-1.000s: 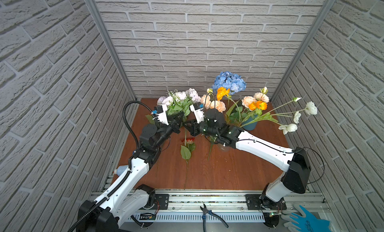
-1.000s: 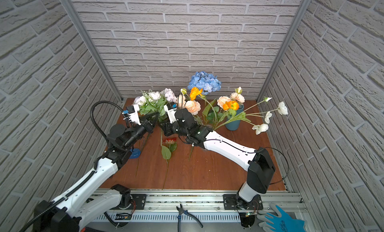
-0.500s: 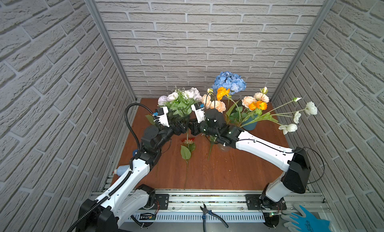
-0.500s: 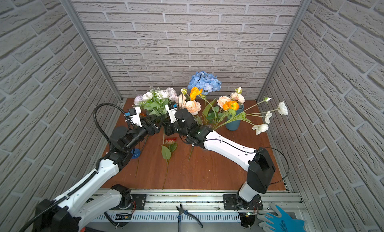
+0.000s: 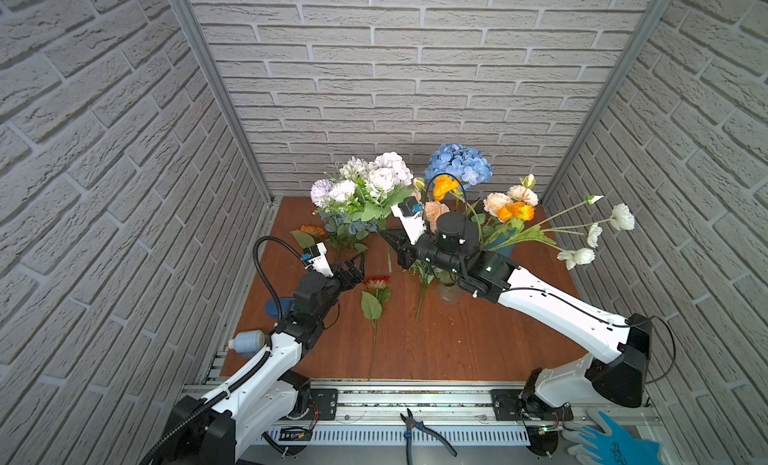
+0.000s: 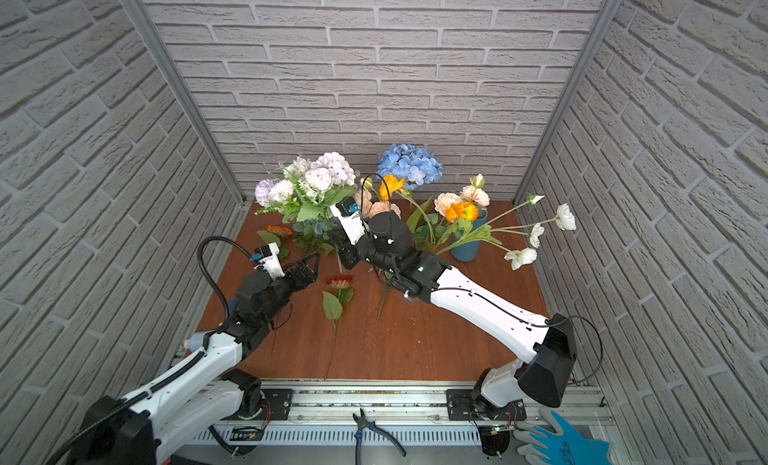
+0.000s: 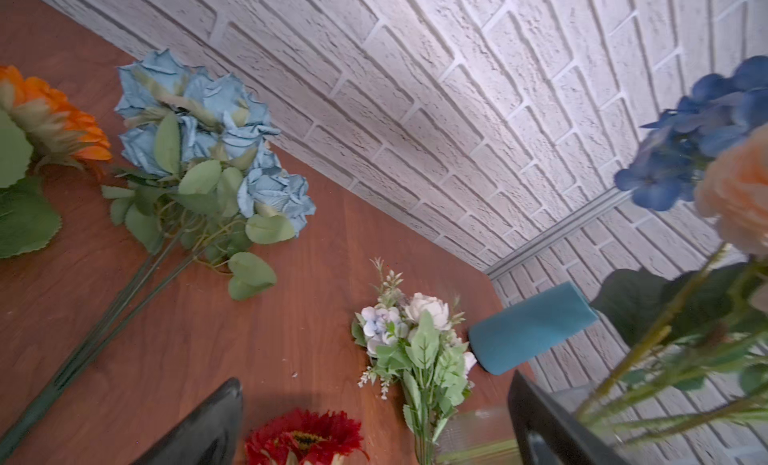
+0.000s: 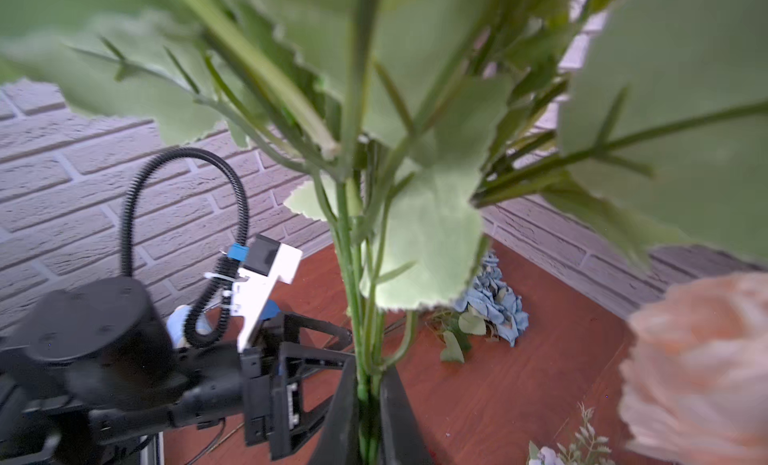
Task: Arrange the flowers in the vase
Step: 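Carry the bouquet over the glass vase with the right gripper while the left draws back, then lower the bouquet stems into the glass vase with the right gripper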
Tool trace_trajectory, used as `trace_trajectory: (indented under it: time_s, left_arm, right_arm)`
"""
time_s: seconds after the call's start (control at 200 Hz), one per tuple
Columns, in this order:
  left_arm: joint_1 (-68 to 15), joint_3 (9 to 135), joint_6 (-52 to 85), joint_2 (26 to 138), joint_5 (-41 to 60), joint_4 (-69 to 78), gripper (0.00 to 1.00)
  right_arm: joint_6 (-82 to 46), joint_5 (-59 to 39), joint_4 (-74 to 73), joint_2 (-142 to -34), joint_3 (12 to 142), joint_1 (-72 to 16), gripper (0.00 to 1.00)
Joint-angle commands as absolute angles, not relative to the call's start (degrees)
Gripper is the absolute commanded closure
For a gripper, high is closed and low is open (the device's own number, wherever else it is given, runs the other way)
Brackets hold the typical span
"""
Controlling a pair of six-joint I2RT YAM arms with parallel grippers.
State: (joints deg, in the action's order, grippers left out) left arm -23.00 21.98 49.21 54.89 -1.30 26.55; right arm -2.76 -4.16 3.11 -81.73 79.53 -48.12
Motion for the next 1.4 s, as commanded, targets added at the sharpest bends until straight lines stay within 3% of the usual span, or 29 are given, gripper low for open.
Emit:
trace_trajectory:
  time_s: [0.0,0.295,0.685,1.03,1.395]
  left_arm:
    - [-23.13,24.47,49.03,58.89,-2.58,29.51,0.02]
    - [-23.29,32.86,48.16,71.5,5.88,33.76,0.02]
    - [-26.3,38.38,48.51,80.03,8.18,34.34,0.02]
    - [-27.22,41.61,48.52,82.07,10.9,34.11,0.02]
    - [-27.33,41.18,48.33,82.17,10.37,33.53,0.02]
  right_arm:
    - [4.54,-7.9,-2.58,-76.67,77.78,-48.95,0.94]
    - [9.95,-2.36,3.34,-64.57,70.15,-48.84,0.94]
    - [17.84,14.07,4.68,-48.54,54.41,-47.55,0.94]
    - [14.33,16.88,-9.51,-50.48,47.94,-36.08,0.94]
    - [15.2,15.73,-19.22,-55.26,45.43,-35.42,0.94]
